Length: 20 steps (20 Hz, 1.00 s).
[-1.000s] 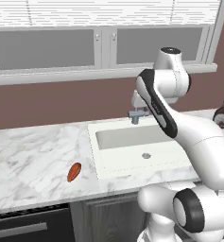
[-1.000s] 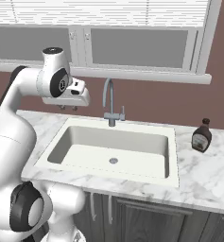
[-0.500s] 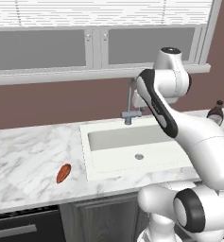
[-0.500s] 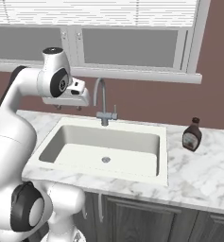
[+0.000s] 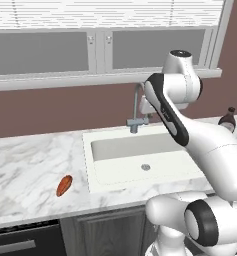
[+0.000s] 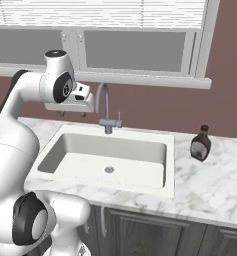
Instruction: Turn on the sink faucet. Then move the sweet potato from the counter to the sink. Turn off the sink. Move the vegetable from the sink to the pot next to the stove. Finally move the pot to the front center burner.
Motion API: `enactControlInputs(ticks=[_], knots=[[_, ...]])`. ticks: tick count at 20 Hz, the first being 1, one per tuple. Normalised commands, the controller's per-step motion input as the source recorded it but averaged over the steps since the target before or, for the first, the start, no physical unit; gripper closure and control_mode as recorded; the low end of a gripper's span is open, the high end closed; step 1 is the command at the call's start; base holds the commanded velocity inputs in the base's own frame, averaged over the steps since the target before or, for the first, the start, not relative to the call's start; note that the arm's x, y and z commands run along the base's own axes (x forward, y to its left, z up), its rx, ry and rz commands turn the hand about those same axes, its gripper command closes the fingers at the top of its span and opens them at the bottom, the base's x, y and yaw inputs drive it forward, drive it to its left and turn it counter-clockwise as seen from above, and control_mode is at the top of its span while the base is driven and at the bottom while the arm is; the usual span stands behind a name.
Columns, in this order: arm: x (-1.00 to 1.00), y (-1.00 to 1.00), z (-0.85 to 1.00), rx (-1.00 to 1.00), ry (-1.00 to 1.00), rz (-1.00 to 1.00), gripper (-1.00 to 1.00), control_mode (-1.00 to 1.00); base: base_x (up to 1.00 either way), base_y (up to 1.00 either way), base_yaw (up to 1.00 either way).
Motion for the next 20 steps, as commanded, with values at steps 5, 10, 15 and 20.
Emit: enactControlInputs(ticks=[5, 10, 15, 20], knots=[[0.00, 0.00, 0.00, 0.00, 0.00, 0.00, -1.00, 1.00, 0.27, -0.32, 0.00], [0.00, 0.00, 0.00, 0.00, 0.00, 0.00, -1.00, 1.00, 0.31, -0.29, 0.00], [0.00, 0.00, 0.00, 0.00, 0.00, 0.00, -1.00, 1.00, 0.40, -0.10, -0.03], [0.00, 0.00, 0.00, 0.00, 0.00, 0.00, -1.00, -1.00, 0.08, -0.01, -0.02]])
